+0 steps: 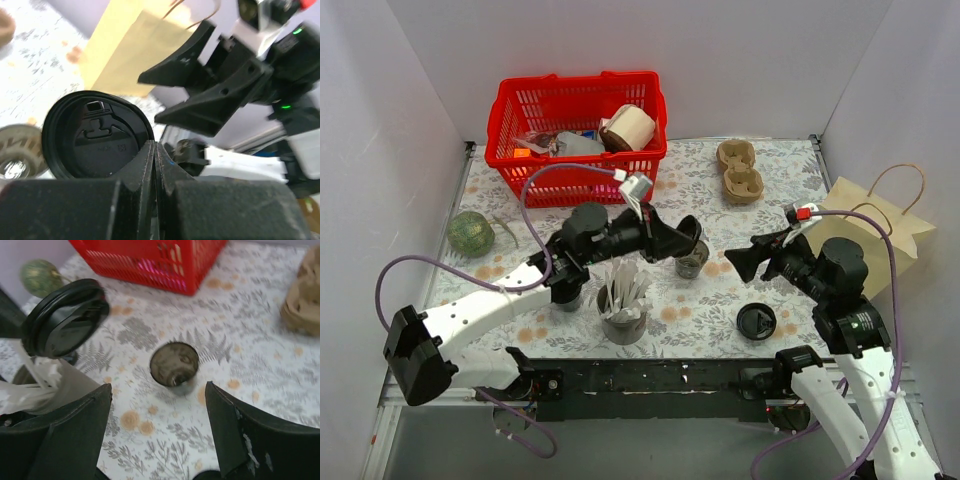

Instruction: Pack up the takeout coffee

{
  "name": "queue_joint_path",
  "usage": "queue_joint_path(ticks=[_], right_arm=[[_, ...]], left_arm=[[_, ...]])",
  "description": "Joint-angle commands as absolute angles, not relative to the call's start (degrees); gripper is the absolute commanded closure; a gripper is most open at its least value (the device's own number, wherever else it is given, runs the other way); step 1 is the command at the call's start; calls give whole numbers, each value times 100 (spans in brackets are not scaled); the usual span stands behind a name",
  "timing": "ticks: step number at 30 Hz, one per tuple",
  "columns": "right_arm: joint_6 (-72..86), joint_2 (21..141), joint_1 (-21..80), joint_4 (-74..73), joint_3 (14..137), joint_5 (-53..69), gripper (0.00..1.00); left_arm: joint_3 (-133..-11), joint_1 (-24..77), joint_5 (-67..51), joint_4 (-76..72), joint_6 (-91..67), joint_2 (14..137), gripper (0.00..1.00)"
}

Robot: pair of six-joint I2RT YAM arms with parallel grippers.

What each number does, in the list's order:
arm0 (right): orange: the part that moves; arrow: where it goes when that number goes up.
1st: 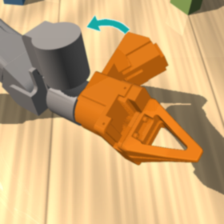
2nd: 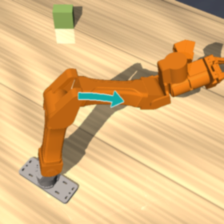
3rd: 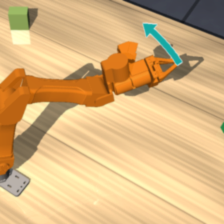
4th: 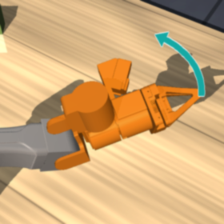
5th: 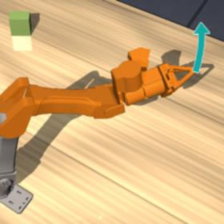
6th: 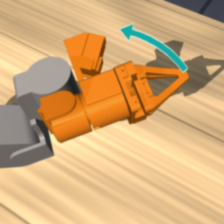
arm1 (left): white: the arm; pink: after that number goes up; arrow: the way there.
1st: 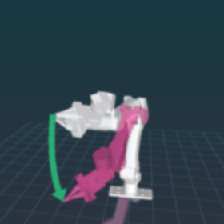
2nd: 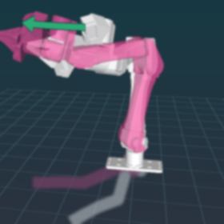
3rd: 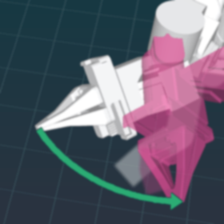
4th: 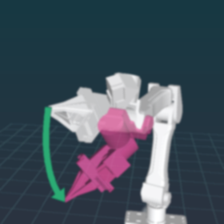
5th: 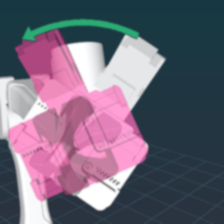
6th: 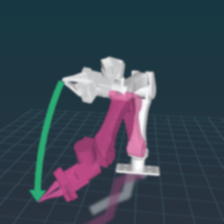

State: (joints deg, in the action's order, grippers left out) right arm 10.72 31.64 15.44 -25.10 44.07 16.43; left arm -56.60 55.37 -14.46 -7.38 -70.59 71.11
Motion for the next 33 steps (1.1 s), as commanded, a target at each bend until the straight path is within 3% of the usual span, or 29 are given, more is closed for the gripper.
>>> queue_joint_path(ticks=[1, 4, 10, 18, 25, 33], right_arm=[[826, 3058, 1529, -976, 4481, 3510, 17], [598, 3216, 1538, -1063, 4710, 4592, 18], [-209, 3401, 1538, -897, 4799, 5632, 19], [-588, 3727, 1538, -457, 5045, 7821, 21], [877, 3752, 1591, 1167, 4861, 8033, 19], [1362, 4210, 1906, 1529, 4939, 7928, 20]], left_arm=[[-5879, 4844, -3997, -1976, -8200, 6794, 100], [-6064, 4650, -4875, -2318, -8612, 6820, 100], [-5898, 4500, -6352, -3295, -9167, 6663, 100], [-5520, 4500, -6767, -3128, -8806, 6267, 100], [-5160, 4500, -7031, -3988, -9333, 6363, 100], [-4966, 4500, -6979, -4543, -9738, 6635, 100]])
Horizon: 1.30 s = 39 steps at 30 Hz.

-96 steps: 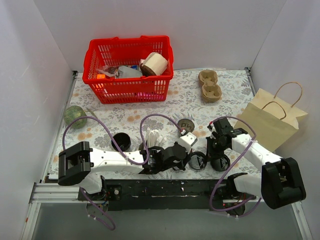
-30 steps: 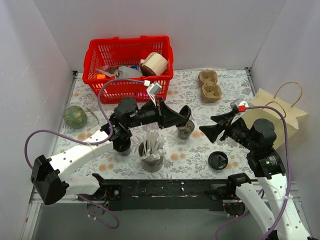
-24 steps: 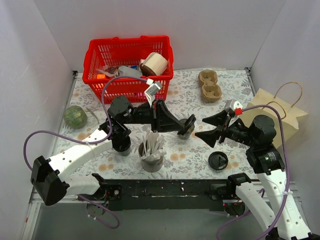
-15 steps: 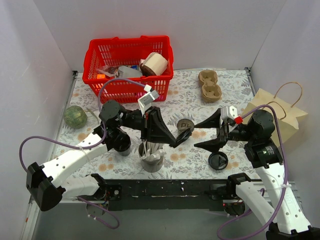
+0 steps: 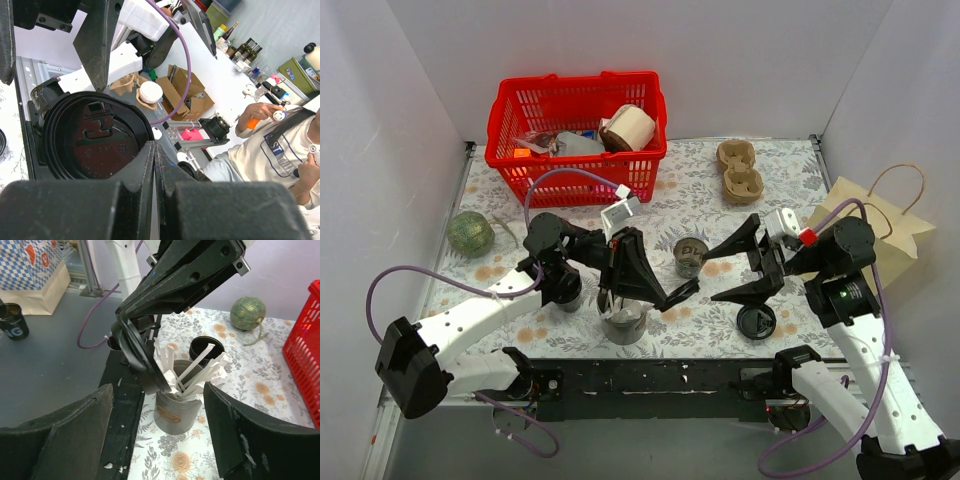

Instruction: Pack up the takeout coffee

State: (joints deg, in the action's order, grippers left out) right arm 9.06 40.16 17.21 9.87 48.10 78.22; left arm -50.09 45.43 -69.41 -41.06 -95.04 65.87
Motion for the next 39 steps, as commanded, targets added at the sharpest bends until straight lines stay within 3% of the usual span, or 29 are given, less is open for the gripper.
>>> queue_joint_path(ticks=[1, 5, 14, 19, 26, 27, 28, 29, 31, 32, 39], right_arm=[[1380, 4280, 1951, 1529, 4939, 7893, 20], [1406, 4491, 2206, 1477, 4913, 7857, 23], [720, 4799, 2496, 246, 5133, 7655, 40], [1150, 4895, 2549, 395, 5142, 7515, 61], [1573, 4913, 2549, 168, 5203, 7129, 71], [1565, 4904, 2558, 28, 5299, 7032, 72], [1460, 4904, 2558, -426, 5352, 6779, 73], [1398, 4896, 2558, -631, 5413, 6628, 73], [1362, 4878, 2558, -1139, 5546, 6147, 75], [1362, 4878, 2558, -1282, 5581, 5987, 75], [1521, 5141, 2549, -2355, 5757, 4589, 75]], left_arm=[[-4975, 4500, -6979, -4718, -9843, 6705, 100], [-5001, 4500, -6926, -4992, -9976, 6864, 100], [-4975, 4500, -6470, -4958, -9853, 6917, 100], [-4922, 4500, -6249, -4869, -9721, 6917, 100], [-4904, 4474, -5705, -4432, -9519, 6908, 100], [-5000, 4456, -5608, -3864, -9397, 6891, 89], [-5071, 4430, -5294, -3510, -9047, 6821, 65], [-5115, 4430, -5117, -3194, -8887, 6777, 49], [-5246, 4421, -4426, -2244, -8553, 6671, 5], [-5264, 4421, -4221, -2032, -8352, 6558, 2], [-5431, 4395, -2718, -539, -7719, 6118, 2]])
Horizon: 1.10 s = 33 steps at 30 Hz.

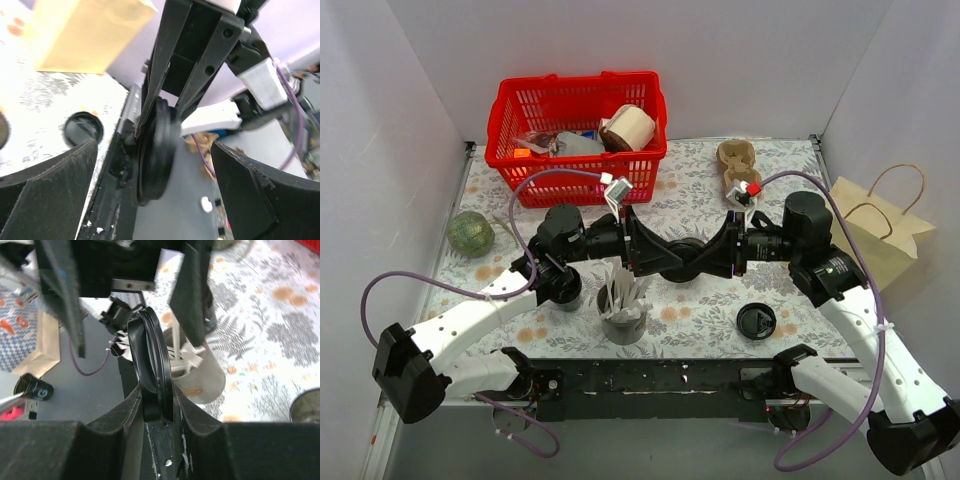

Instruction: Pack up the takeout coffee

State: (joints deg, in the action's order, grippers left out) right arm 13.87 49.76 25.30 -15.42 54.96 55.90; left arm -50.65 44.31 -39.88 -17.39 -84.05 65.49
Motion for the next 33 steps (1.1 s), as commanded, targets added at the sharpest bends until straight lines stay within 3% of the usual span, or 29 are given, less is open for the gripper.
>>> queue_joint_path(ticks=[1, 5, 15, 20, 33], right_arm=[[1555, 5185, 2549, -2442, 5766, 4362, 75], [1670, 5405, 2549, -2733, 5774, 3640, 75], [2162, 6433, 2444, -2909, 5810, 1908, 75], [2259, 6864, 2084, -2778, 5783, 2179, 75], [2487, 7549, 1529, -2171, 5467, 2953, 72]], left_arm=[[-5449, 4395, -2481, -380, -7656, 6091, 2], [-5686, 4395, -1355, 324, -7384, 6292, 2], [-6924, 4333, -1458, 869, -7005, 8269, 2], [-7383, 4193, -1722, 1151, -7013, 9078, 2], [-7058, 3955, -2513, 783, -7286, 9624, 2]])
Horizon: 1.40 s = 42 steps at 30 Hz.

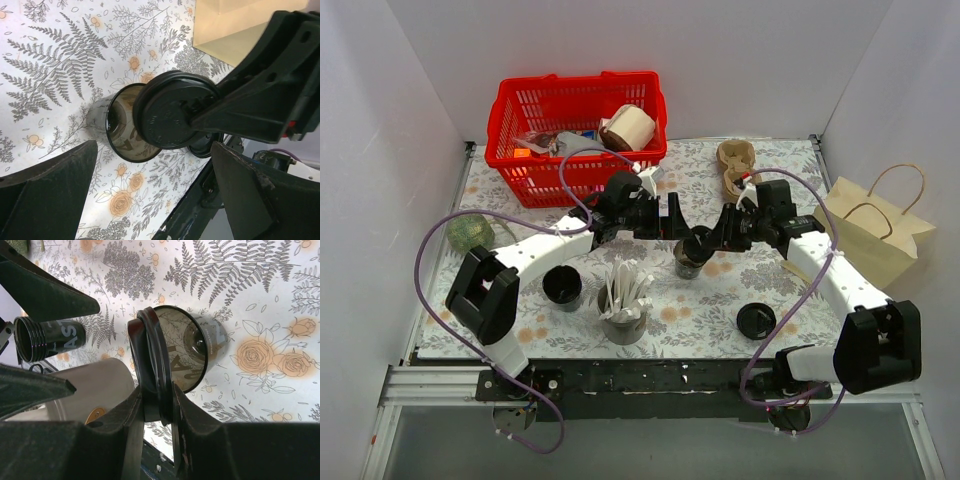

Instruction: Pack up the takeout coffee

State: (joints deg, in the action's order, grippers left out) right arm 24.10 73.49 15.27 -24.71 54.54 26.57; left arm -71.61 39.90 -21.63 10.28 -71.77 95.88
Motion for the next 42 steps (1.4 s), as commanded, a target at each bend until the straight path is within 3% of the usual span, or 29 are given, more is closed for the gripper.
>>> queue_joint_path(ticks=[1, 8, 12, 21, 36, 42], right_arm=[[2487, 7585, 1529, -2153, 5467, 2953, 72], [2444, 7997, 1521, -2258, 5599, 2962, 66], [2391, 8077, 1521, -2329, 5634, 3006, 52], [2320, 7998, 1521, -2487, 5722, 2795, 42], [2215, 7998, 1652, -2716, 6082, 2663, 36], [2241, 7998, 1679, -2891, 6187, 1969, 36]], left_arm=[[-7049, 3946, -2522, 774, -7295, 9650, 2], [-6917, 3955, -2497, 791, -7269, 9799, 2], [-6926, 3946, -2443, 852, -7277, 9931, 2], [-6917, 3946, -2417, 861, -7356, 10072, 2], [-6908, 3946, -2391, 826, -7532, 10116, 2], [-6786, 3955, -2566, 695, -7585, 10072, 2]])
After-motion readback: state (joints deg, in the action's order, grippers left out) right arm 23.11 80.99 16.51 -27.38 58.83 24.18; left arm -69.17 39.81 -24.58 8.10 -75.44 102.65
